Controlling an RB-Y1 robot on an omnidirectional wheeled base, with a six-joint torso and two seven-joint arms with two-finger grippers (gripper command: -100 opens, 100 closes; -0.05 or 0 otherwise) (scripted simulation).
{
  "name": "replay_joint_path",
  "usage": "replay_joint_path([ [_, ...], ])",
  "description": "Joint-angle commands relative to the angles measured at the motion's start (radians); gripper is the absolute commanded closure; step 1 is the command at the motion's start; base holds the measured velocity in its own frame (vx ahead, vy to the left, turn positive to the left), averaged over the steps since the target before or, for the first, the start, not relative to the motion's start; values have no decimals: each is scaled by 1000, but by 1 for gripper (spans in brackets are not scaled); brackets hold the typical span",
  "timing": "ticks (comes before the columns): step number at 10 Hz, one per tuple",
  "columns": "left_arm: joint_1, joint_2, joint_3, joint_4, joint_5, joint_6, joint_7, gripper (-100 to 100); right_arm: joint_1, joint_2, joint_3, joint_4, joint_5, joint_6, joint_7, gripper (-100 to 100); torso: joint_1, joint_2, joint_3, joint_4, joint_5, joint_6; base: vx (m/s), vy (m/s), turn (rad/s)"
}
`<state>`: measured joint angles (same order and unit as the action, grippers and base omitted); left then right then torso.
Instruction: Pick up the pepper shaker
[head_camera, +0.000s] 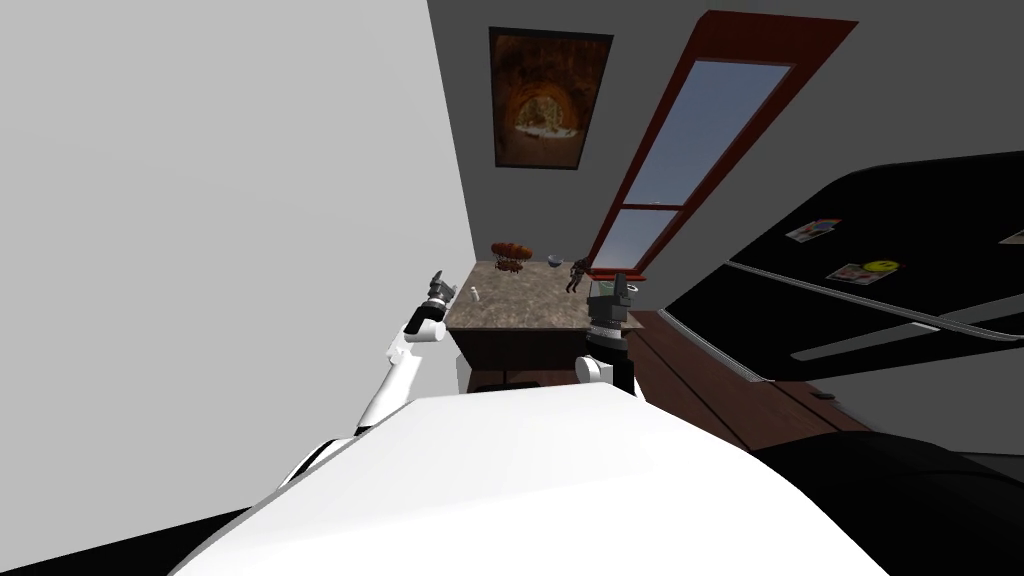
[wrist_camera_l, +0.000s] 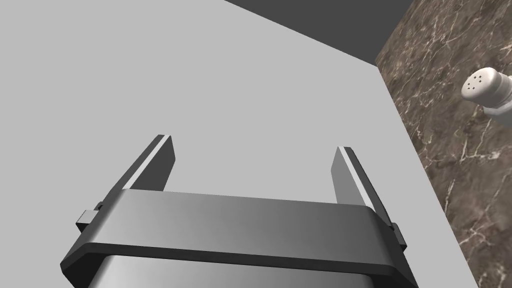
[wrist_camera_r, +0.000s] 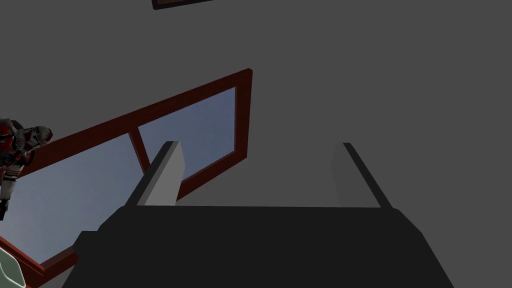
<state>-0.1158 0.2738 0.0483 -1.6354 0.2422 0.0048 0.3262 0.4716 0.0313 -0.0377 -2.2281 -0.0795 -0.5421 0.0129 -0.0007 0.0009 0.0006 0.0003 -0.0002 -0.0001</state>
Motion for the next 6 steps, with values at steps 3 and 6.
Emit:
replay_joint_path([
  [3, -85, 24, 12, 100, 27, 87, 41, -100, 0, 0, 0, 0, 0, 0, 0, 0, 0, 0, 0, 0, 0, 0, -16, -11, -15],
  [6, -143, 39, 21, 172, 48, 149, 66, -100, 0, 0, 0, 0, 0, 0, 0, 0, 0, 0, 0, 0, 0, 0, -14, -10, -9],
])
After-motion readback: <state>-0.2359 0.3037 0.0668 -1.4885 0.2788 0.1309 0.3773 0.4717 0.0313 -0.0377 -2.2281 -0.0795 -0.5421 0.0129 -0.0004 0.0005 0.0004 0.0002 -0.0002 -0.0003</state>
